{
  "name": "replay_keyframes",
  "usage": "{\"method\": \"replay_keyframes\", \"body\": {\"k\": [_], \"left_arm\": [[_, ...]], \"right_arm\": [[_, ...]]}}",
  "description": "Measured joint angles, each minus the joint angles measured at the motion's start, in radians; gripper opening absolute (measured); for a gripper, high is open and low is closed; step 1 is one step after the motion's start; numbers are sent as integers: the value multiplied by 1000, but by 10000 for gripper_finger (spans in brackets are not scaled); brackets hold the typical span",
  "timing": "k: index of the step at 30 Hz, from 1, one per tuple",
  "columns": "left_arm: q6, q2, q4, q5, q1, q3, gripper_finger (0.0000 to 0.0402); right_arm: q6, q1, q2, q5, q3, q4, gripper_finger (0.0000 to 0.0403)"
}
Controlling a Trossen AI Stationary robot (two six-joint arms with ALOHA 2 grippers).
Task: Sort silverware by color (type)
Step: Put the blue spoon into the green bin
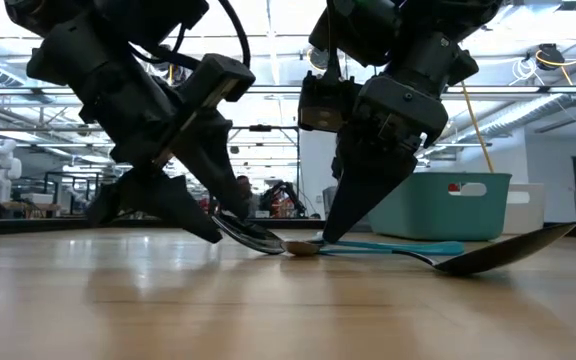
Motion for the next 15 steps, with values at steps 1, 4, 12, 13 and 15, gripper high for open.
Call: {"method": "replay_keyframes", "body": {"k": [1, 4, 12, 13, 15], "left_arm": [[-21, 0, -4, 0, 0, 0, 155], [-81, 0, -11, -11, 0, 0, 153], [-134, 0, -31, -39, 20, 0, 230], [-131, 0, -31, -39, 23, 0, 239], [-112, -1, -26, -37, 24, 0, 253]], "right_arm": [[0, 0, 0, 0, 0, 0, 0], [-1, 0, 0, 0, 0, 0, 0], [-3, 0, 0, 0, 0, 0, 0], [-3, 0, 0, 0, 0, 0, 0], [-3, 0, 0, 0, 0, 0, 0]]}}
